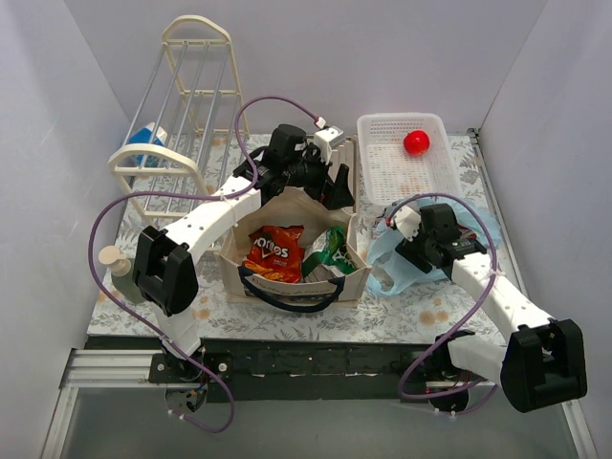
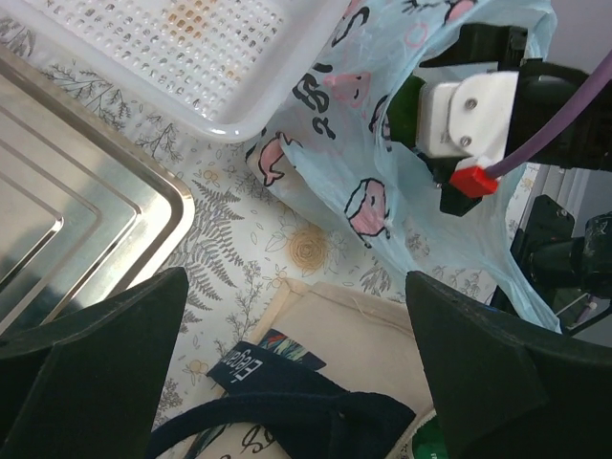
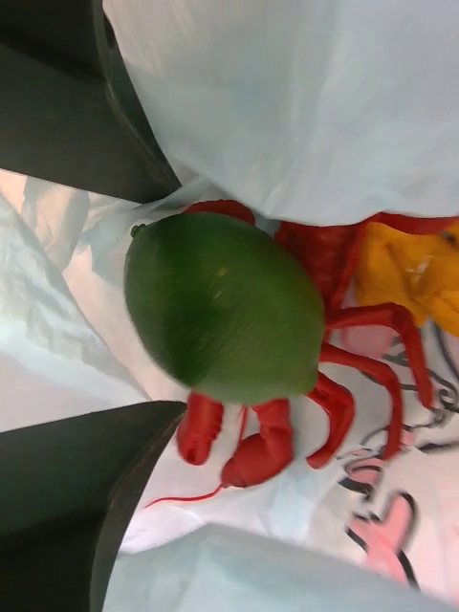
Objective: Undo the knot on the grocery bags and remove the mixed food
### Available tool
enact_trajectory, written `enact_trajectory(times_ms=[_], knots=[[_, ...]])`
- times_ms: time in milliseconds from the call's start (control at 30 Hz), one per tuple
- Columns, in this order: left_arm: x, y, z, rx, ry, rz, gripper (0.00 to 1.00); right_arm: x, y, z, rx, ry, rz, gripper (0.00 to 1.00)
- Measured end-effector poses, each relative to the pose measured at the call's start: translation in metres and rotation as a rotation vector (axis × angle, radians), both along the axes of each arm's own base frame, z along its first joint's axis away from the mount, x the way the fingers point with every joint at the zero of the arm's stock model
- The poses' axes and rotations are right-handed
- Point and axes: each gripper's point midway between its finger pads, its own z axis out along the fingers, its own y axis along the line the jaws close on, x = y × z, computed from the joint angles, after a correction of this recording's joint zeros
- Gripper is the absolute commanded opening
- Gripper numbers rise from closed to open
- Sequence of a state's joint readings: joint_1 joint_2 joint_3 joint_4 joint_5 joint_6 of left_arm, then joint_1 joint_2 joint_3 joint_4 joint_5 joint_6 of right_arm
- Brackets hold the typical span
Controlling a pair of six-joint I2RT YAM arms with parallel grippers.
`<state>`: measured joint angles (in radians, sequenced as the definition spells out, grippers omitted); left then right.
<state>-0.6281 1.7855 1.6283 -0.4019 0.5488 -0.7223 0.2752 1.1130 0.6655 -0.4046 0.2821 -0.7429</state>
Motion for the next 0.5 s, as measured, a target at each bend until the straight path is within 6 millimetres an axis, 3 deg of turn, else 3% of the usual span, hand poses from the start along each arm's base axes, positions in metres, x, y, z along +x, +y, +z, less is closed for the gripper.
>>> enact_trajectory(times_ms=[100, 233, 500], knots=[[-0.002, 0.000, -0.003, -0.002, 0.010, -0.003, 0.98, 0.006, 0.009, 0.012, 0.082, 0.001, -0.012, 0.98], [-0.002, -0.002, -0.002, -0.011, 0.012, -0.007, 0.98, 0.002, 0.012, 0.015, 0.166, 0.062, -0.035, 0.98], [-0.002, -0.002, -0.002, -0.011, 0.014, -0.007, 0.98, 0.001, 0.008, 0.010, 0.294, 0.179, -0.123, 0.89]])
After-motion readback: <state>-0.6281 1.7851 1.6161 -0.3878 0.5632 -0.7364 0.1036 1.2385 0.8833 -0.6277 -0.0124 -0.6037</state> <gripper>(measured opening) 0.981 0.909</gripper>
